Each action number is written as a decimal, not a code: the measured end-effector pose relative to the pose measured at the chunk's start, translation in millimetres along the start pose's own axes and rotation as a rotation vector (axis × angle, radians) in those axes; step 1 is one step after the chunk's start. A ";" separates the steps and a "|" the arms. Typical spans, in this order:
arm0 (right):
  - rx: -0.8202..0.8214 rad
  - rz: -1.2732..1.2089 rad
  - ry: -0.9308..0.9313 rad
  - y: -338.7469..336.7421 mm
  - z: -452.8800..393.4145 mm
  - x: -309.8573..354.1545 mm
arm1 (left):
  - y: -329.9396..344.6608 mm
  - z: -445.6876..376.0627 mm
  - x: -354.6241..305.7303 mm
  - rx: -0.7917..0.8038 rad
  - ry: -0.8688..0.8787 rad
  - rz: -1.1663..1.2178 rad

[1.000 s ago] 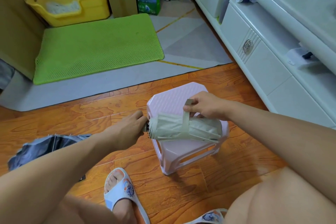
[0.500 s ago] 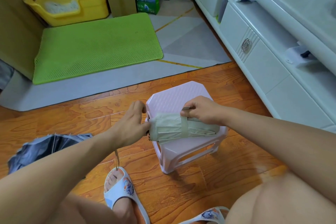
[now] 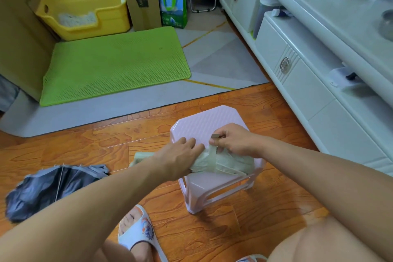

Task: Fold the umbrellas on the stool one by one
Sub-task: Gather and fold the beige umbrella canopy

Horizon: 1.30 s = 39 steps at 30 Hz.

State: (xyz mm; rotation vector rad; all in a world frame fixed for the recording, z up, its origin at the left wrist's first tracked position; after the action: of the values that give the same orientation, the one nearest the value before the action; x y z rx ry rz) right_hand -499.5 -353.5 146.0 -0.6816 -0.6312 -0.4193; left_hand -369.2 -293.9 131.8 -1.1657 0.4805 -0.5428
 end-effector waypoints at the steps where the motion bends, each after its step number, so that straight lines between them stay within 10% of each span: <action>1: 0.009 -0.008 0.004 -0.3 1.5 -1.6 | -3.1 1.2 -5.4 -0.058 0.047 -0.095; 6: -0.010 -0.036 -0.026 -9.1 5.2 -3.5 | -17.4 15.6 -23.2 -0.413 0.045 -0.450; 13: -0.013 0.089 -0.104 14.6 10.2 -10.4 | 6.2 24.1 18.2 -0.095 -0.154 0.543; 23: -0.027 -0.018 -0.144 18.7 25.1 -16.1 | 40.2 44.6 31.8 0.345 -0.226 1.146; 32: -0.207 0.228 -0.335 6.1 31.1 -5.5 | 5.2 39.9 42.7 -0.175 -0.273 0.584; 39: -0.220 0.340 -0.331 15.5 31.3 -18.1 | 36.9 20.8 18.1 -0.162 -0.309 0.817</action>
State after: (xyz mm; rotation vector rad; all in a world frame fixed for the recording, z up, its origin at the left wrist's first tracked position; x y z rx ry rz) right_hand -516.7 -318.2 146.1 -1.0621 -0.7696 -0.0570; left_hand -336.9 -279.3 102.4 -1.0693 0.6825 0.3815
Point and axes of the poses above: each hand's wrist, its own z-axis away from the middle knuckle, its own y-axis out of the palm, x = y × z, the point moved 8 cm from there along -z, towards the middle knuckle, and after that the axes turned 10 degrees about y, right-handed, at the moved point
